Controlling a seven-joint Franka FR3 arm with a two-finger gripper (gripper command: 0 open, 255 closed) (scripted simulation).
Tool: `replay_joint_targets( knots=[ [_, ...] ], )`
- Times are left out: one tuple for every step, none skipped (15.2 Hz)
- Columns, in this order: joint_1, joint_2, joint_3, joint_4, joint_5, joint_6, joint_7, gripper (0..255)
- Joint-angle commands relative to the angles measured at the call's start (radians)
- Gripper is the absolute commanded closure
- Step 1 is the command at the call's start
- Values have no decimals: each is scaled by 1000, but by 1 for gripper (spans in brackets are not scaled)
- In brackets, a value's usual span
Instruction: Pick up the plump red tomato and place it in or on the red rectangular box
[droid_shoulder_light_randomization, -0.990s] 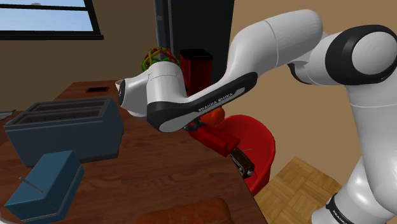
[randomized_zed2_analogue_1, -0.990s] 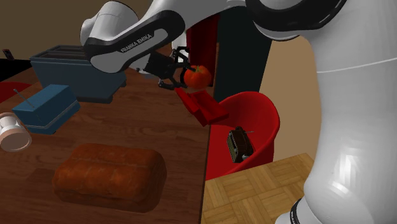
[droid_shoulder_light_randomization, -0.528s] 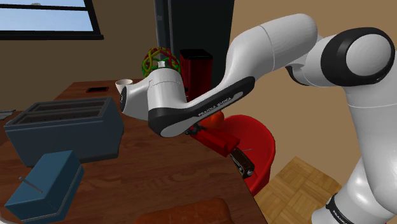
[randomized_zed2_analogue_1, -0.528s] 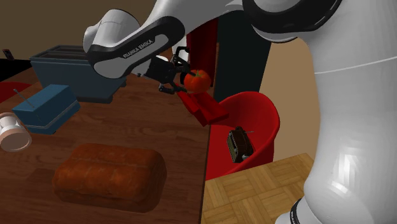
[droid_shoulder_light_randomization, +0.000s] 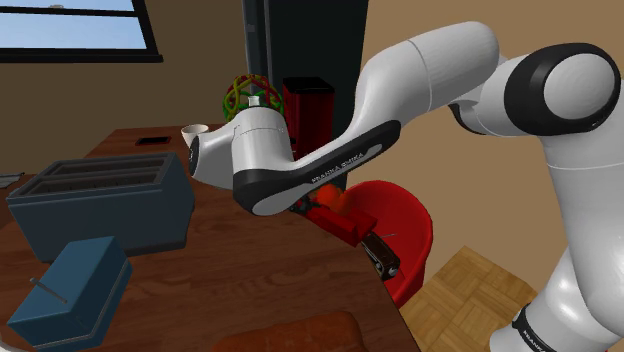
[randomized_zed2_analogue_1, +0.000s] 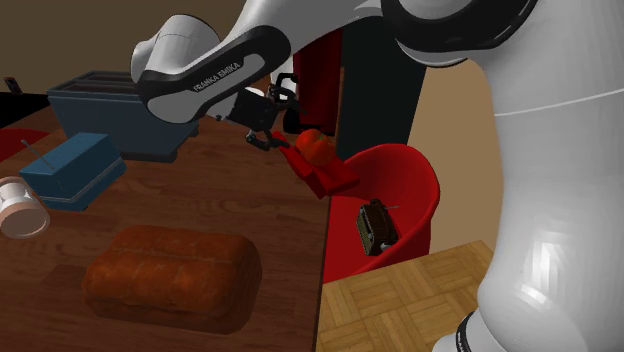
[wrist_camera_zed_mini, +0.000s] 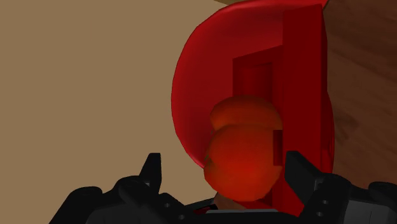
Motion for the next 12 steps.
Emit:
replay_joint_targets(
  knots=[
    [0,0,0,0,0,0,0,0],
    [28,20,-2,50,-5,-31,-7,0],
    [58,42,-4,102,-12,-63,-16,0],
    [90,66,-8,158,-21,-95,-26,0],
    [117,85,-12,204,-29,-121,-35,0],
    [117,85,-12,204,-29,-121,-35,0],
    [117,85,-12,204,-29,-121,-35,0],
    [117,85,-12,204,-29,-121,-35,0],
    [117,85,-12,204,-29,-121,-35,0],
    [117,85,-12,204,-29,-121,-35,0],
    [117,85,-12,204,-29,-121,-35,0],
    [117,85,-12,204,-29,-121,-35,0]
  ],
)
